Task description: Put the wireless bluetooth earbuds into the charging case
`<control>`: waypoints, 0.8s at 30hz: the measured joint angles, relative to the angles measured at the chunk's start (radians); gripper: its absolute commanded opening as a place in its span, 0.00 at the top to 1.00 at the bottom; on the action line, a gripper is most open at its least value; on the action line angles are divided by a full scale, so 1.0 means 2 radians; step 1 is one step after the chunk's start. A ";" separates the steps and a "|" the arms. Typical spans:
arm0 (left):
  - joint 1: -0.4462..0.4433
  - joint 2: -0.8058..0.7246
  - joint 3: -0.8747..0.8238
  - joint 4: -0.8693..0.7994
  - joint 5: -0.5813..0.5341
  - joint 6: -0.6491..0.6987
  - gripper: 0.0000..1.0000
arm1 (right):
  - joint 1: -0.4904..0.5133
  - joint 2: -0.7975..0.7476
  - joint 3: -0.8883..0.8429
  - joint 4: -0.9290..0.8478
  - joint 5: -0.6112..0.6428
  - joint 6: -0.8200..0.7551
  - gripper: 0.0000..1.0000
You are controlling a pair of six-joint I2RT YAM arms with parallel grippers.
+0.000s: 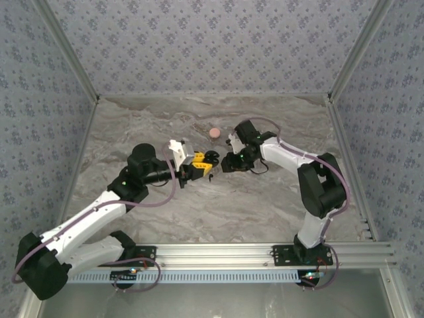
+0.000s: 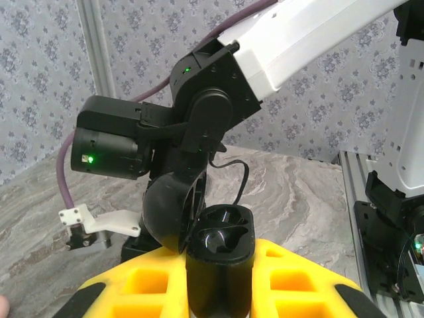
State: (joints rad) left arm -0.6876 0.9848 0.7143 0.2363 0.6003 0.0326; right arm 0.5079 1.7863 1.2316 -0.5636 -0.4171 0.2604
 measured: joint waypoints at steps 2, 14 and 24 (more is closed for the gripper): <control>0.000 -0.001 -0.003 0.000 -0.004 -0.004 0.83 | 0.001 0.012 0.011 0.000 0.007 -0.008 0.60; 0.000 -0.001 -0.005 -0.001 -0.017 -0.013 0.82 | 0.007 0.081 0.091 -0.038 0.044 -0.062 0.61; 0.000 -0.001 -0.005 -0.001 -0.023 -0.013 0.83 | 0.018 0.112 0.118 -0.069 0.071 -0.090 0.62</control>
State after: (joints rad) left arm -0.6876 0.9833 0.7036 0.2348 0.5552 0.0059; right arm 0.5442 2.0109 1.4685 -0.7013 -0.2760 0.0807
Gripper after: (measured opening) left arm 0.185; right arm 0.390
